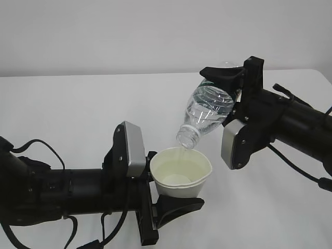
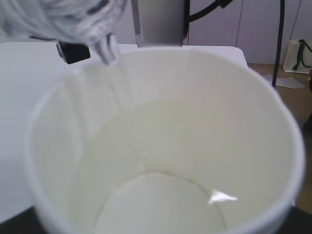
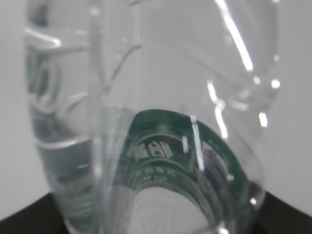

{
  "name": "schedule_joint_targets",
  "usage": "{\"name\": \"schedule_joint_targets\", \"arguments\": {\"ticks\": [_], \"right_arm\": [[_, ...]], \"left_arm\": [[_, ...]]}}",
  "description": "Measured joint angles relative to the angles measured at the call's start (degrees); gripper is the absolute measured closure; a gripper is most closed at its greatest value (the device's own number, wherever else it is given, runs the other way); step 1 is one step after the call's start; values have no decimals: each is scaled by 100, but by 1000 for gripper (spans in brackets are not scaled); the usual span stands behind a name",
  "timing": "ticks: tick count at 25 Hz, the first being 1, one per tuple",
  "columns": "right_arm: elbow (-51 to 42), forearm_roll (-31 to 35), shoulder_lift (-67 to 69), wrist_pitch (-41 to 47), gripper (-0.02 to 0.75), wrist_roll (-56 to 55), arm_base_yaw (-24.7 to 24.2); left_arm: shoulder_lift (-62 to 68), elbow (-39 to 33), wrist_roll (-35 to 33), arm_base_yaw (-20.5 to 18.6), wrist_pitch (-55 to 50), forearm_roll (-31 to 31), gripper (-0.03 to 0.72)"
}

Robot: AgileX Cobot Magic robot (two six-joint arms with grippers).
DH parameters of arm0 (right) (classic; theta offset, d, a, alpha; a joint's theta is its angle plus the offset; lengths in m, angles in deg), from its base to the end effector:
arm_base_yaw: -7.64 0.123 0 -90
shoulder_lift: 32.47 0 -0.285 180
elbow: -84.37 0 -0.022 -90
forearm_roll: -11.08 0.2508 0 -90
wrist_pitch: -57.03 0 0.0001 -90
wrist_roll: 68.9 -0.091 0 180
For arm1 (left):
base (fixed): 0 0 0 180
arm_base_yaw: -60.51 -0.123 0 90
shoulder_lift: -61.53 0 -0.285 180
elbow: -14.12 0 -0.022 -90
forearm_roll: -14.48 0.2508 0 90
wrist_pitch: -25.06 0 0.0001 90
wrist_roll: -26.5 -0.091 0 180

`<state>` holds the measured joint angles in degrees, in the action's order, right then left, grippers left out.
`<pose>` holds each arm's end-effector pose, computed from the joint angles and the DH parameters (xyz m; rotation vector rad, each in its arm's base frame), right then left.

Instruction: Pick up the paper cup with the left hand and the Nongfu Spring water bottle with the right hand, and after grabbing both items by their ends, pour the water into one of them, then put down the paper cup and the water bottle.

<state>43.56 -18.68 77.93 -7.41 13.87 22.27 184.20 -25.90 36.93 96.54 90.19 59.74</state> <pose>0.3001 0.1204 0.1807 -1.5142 0.5838 -0.7532 0.2213 -0.2335 0.1107 1.2029 1.4505 -0.9278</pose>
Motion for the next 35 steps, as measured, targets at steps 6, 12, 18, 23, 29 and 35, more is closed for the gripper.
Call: {"name": "schedule_joint_targets", "arguments": {"ticks": [6,12,18,23,29,35], "right_arm": [[0,0,0,-8,281,0,0],[0,0,0,-8,281,10,0],[0,0,0,-8,281,-2,0],[0,11,0,-8,281,-186,0],[0,22,0,-8,281,-663,0],[0,22,0,-8,281,-1157,0]], "left_arm": [[0,0,0,0,0,0,229],[0,0,0,0,0,0,229],[0,0,0,0,-10,0,229],[0,0,0,0,-10,0,229],[0,0,0,0,-10,0,229],[0,0,0,0,-10,0,229]]}}
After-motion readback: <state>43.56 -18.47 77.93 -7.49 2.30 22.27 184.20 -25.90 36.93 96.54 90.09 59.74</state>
